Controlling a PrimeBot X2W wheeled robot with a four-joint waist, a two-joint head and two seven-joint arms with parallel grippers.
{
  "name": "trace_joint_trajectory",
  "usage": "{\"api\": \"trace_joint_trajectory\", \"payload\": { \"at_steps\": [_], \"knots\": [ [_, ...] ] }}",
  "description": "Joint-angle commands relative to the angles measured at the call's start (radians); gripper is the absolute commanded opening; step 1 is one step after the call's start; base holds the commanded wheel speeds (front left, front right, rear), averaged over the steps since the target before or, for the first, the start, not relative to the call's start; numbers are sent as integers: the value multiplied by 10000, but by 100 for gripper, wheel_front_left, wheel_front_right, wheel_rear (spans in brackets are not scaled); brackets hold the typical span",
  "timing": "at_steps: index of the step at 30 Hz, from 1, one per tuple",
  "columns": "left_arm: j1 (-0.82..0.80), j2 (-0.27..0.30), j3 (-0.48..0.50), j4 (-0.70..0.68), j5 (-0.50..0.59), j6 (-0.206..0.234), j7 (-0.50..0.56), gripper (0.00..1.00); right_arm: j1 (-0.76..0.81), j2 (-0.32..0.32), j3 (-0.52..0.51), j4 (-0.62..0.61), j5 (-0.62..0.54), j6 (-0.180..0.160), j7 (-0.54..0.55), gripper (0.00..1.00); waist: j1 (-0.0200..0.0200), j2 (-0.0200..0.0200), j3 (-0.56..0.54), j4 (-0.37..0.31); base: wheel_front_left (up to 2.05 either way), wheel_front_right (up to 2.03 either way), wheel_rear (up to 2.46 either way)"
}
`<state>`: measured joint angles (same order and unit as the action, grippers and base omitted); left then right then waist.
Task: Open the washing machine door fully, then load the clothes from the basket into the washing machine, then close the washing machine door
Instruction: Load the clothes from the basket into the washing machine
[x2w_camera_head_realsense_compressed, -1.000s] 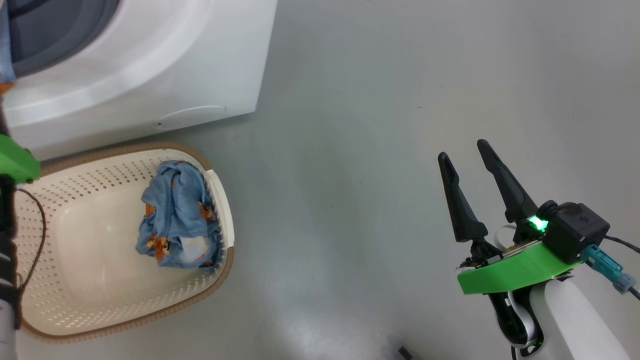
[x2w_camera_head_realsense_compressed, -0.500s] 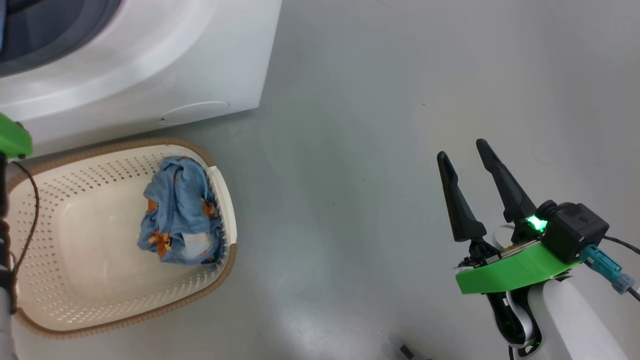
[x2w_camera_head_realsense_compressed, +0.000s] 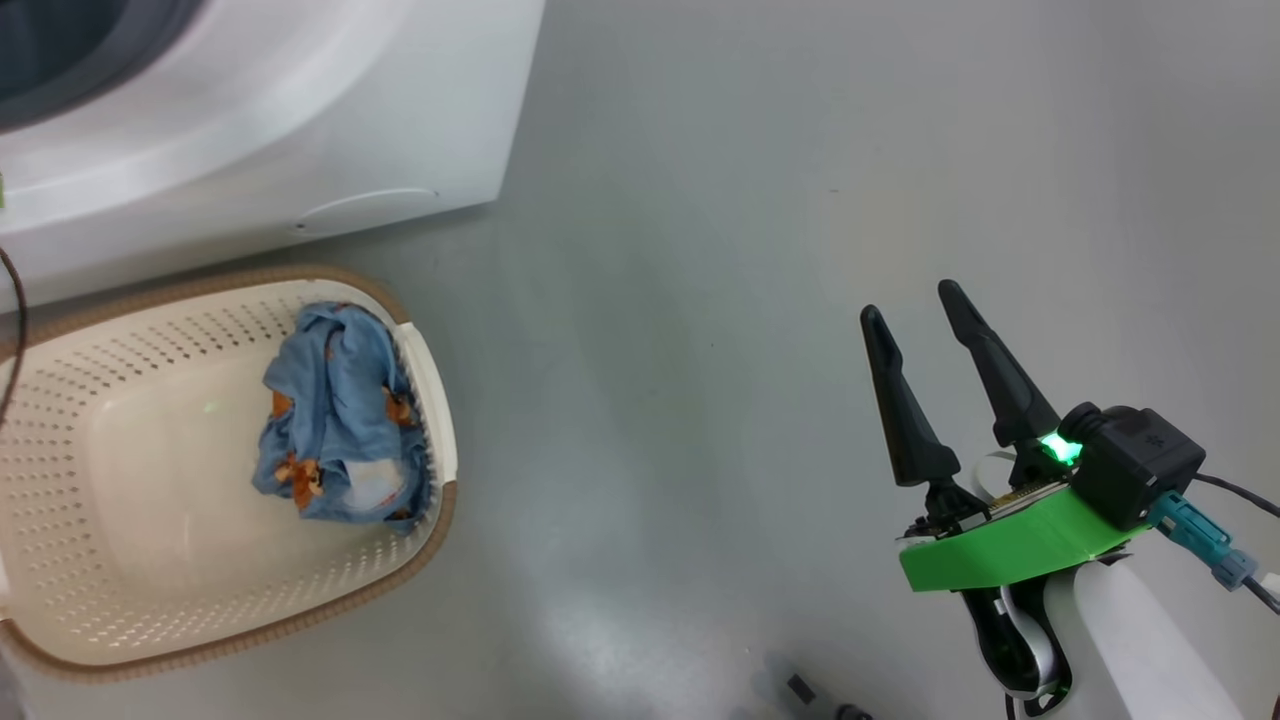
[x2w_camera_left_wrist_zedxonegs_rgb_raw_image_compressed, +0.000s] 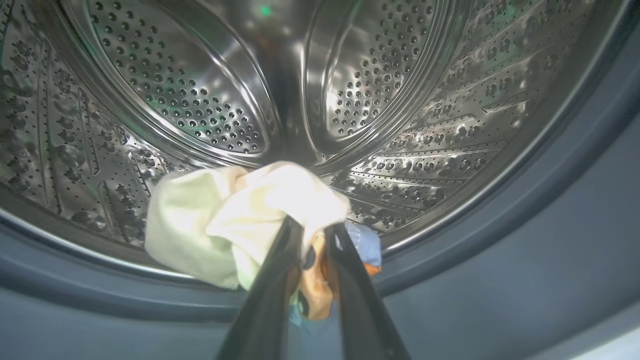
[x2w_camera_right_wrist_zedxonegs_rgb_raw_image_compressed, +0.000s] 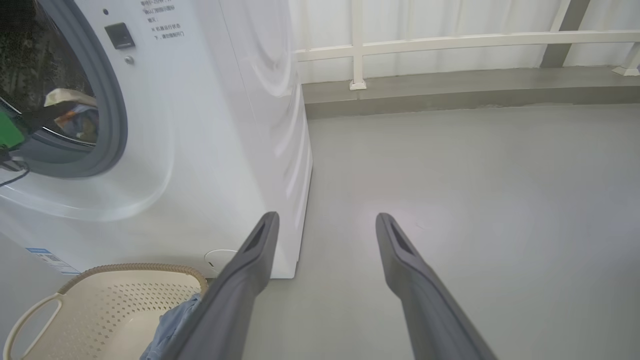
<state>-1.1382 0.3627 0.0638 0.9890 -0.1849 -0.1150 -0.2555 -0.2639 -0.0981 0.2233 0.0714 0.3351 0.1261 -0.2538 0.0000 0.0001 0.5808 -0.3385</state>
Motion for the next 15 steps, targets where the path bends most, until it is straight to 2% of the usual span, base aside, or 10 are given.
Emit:
{"api": "trace_joint_trajectory", "payload": {
  "at_steps": [1, 15],
  "knots": [
    [-264, 537, 88, -86, 122, -29, -63, 15, -60, -39, 215, -251, -66, 46, -80, 100, 0, -1, 106, -83, 0, 0, 0],
    [-2658, 878, -614, 1374, 809, 302, -63, 11, -269, 290, 489, -260, 8, 46, -80, 100, 0, -1, 737, -534, 0, 0, 0]
  ]
}}
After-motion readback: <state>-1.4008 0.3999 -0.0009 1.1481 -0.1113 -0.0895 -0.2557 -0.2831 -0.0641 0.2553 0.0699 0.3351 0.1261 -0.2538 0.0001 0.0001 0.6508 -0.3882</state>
